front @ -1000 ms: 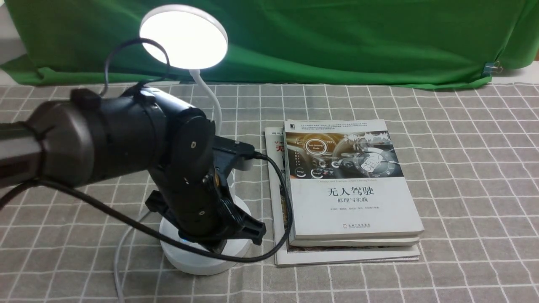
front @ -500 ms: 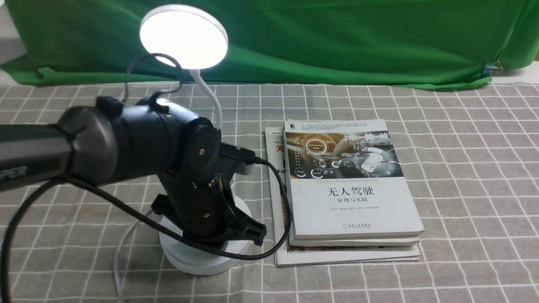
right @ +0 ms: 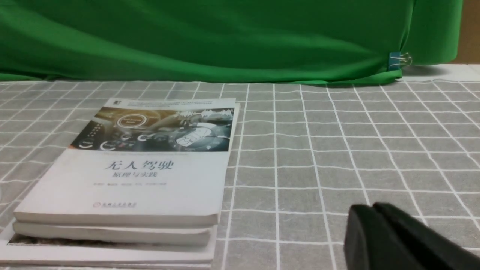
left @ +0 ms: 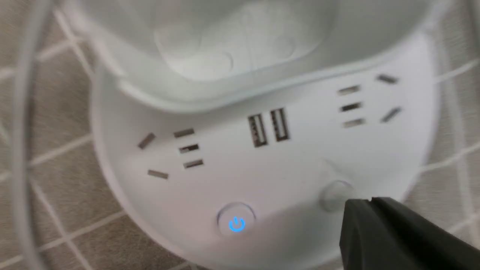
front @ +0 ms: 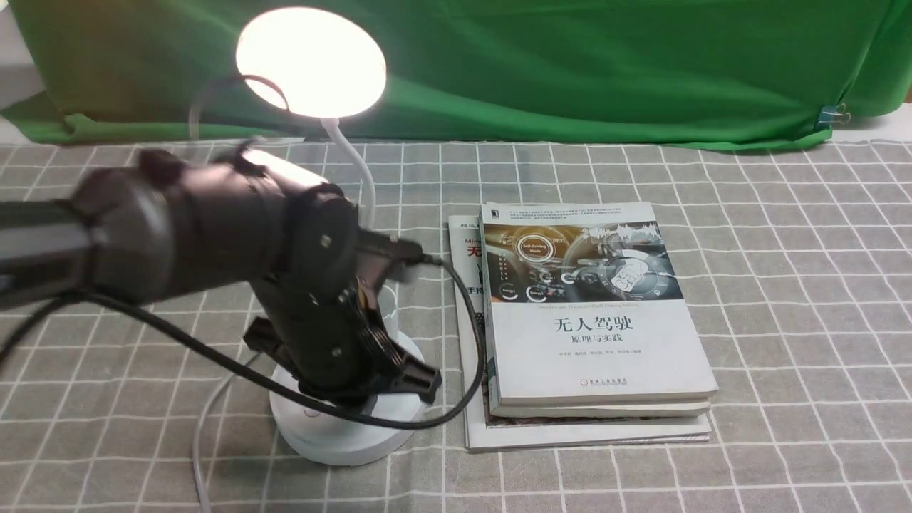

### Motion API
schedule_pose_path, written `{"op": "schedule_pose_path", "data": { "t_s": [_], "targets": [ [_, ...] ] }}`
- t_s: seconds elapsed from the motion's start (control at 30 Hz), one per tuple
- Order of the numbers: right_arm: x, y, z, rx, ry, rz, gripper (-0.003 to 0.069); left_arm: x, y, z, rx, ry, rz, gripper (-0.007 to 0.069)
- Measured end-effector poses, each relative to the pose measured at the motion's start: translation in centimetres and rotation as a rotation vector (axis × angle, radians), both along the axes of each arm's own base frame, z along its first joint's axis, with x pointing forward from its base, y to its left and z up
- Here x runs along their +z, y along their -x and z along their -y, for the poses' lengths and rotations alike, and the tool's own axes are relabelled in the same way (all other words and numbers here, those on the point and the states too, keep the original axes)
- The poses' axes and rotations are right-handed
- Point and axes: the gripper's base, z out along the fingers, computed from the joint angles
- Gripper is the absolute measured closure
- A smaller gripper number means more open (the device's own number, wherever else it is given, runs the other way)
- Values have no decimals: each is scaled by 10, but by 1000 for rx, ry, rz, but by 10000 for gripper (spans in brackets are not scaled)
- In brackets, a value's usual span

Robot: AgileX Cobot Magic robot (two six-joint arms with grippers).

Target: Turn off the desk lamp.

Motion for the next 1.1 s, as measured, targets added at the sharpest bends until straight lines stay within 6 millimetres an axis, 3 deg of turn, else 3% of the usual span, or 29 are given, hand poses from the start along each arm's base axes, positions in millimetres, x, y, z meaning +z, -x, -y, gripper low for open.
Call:
{"op": "schedule_pose_path", "data": {
  "t_s": [0.17, 0.47, 0.63, 1.1],
  "targets": [
    [0, 0, 0, 0, 0, 0, 624, 7, -1, 0, 4, 25, 42, 624],
    [0, 0, 0, 0, 0, 0, 624, -26, -10, 2, 7, -25, -37, 624],
    [0, 0, 0, 0, 0, 0, 624, -28, -12, 3, 3, -29, -41, 624],
    [0, 0, 0, 0, 0, 0, 624, 8, -2, -3, -7, 18, 41, 624]
  ]
}}
